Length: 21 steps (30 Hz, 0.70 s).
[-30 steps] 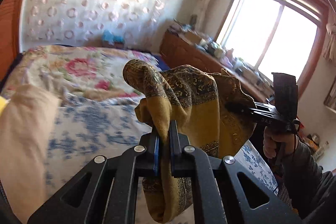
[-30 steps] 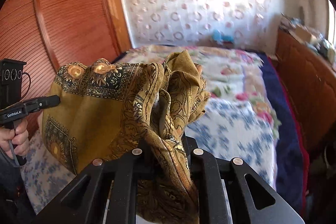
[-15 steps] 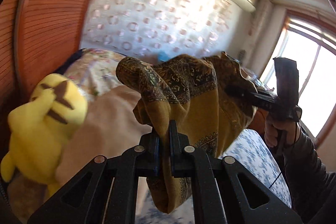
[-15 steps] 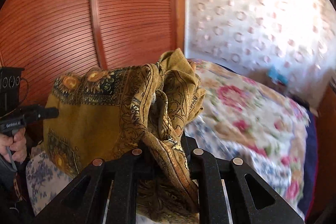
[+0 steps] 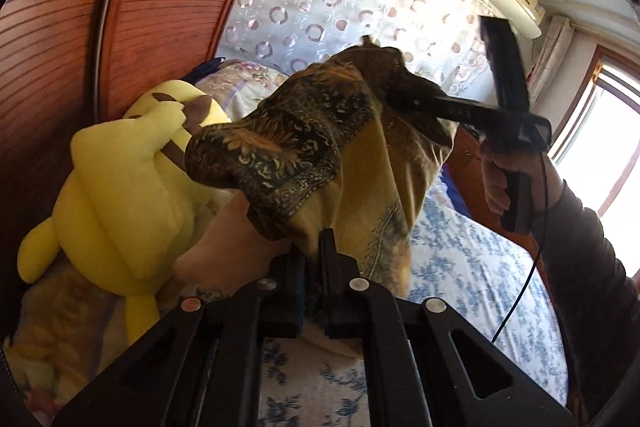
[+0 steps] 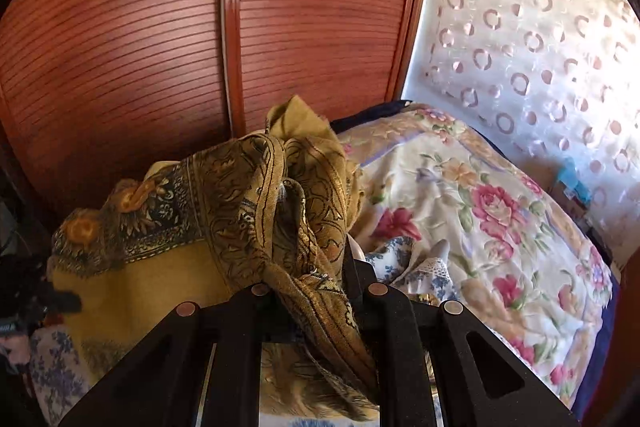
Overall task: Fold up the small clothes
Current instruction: 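Carry the folded shirt with both grippers toward the yellow plush toy, then lower the folded shirt beside the yellow plush toy and open both grippers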
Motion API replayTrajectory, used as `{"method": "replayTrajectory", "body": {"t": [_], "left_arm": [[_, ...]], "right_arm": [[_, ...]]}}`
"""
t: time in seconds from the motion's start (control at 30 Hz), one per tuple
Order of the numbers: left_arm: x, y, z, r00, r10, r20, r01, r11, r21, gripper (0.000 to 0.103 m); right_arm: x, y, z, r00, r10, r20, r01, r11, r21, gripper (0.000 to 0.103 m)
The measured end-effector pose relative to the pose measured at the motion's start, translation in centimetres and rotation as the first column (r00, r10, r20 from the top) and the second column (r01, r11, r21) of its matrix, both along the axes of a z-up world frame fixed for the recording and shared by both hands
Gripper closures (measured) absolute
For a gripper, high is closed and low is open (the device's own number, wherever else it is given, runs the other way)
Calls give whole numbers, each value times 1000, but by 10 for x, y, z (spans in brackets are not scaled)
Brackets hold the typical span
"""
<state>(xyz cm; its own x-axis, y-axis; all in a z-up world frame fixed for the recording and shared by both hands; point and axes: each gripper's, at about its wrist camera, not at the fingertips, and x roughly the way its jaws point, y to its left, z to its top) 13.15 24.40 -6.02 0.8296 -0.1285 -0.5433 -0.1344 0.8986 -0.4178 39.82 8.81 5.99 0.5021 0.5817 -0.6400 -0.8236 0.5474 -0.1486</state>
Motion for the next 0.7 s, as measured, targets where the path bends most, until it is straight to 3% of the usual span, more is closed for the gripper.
{"method": "replayTrajectory", "body": {"t": [0.07,0.13,0.2,0.43,0.6,0.7], "left_arm": [[-1,-4,-1,1000,10,-9,-10,1000,25,96],[-1,-6,-3,1000,20,-21,-19,999,47,96],[-3,-5,-4,999,27,-29,-25,998,54,96],[-9,1,-6,998,31,-47,-28,997,67,96],[-9,-3,-3,998,39,-54,-33,994,106,96],[-9,-4,-3,997,42,-59,-34,991,126,96]], "right_arm": [[14,5,-3,999,-34,-12,34,999,2,82],[15,16,0,997,-78,-3,78,997,3,61],[24,16,3,993,-119,18,119,993,6,50],[-3,-2,7,987,-137,90,132,989,60,46],[-33,-19,-20,995,-94,17,92,994,64,45],[-26,-17,-40,994,-102,-33,104,994,45,45]]}}
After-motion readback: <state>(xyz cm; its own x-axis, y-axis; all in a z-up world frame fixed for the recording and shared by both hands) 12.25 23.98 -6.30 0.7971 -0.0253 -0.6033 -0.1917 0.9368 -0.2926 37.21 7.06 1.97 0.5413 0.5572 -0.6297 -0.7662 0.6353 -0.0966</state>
